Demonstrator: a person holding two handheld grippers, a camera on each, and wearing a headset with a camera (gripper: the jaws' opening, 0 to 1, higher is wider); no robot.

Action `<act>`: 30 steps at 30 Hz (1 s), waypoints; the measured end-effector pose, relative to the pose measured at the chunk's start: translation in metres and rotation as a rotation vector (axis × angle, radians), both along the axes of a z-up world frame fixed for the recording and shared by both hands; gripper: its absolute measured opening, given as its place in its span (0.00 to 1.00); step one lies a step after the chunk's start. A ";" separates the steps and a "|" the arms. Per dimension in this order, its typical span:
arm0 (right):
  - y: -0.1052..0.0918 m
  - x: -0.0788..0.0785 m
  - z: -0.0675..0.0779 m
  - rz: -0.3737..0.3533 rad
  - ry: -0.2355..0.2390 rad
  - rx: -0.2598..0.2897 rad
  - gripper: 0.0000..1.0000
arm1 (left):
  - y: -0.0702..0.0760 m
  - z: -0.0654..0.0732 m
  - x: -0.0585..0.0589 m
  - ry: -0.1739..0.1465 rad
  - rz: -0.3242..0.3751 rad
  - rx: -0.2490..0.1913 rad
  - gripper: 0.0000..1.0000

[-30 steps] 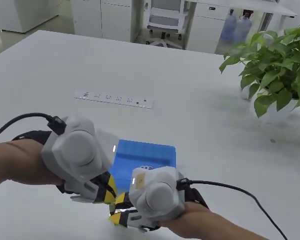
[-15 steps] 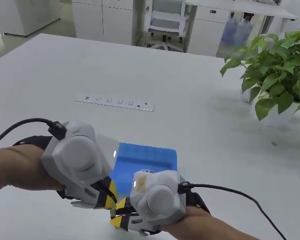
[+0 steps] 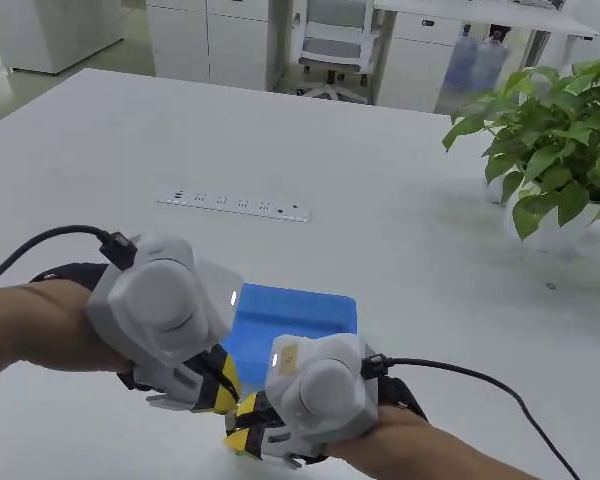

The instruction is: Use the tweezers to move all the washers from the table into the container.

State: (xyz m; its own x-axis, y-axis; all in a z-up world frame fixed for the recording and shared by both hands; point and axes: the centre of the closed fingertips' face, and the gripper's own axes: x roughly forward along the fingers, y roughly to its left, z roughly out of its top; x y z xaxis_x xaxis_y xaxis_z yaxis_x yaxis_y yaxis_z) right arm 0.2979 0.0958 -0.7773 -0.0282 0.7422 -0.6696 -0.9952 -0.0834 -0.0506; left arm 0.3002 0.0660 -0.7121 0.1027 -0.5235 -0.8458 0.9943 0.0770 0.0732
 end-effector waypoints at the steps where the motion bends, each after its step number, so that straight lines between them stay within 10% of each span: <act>1: 0.000 0.000 0.001 -0.003 0.000 0.002 0.09 | 0.000 0.002 0.000 0.000 -0.001 0.000 0.06; 30: -0.011 0.024 0.054 -0.002 -0.042 0.028 0.09 | -0.013 0.054 0.021 -0.024 -0.018 -0.016 0.05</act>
State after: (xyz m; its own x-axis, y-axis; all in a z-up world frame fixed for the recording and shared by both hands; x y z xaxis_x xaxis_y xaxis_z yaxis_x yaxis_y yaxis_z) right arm 0.3223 0.0851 -0.7234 0.0010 0.7605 -0.6494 -0.9924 -0.0793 -0.0944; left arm 0.3214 0.0530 -0.6578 0.1134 -0.5387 -0.8348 0.9935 0.0608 0.0958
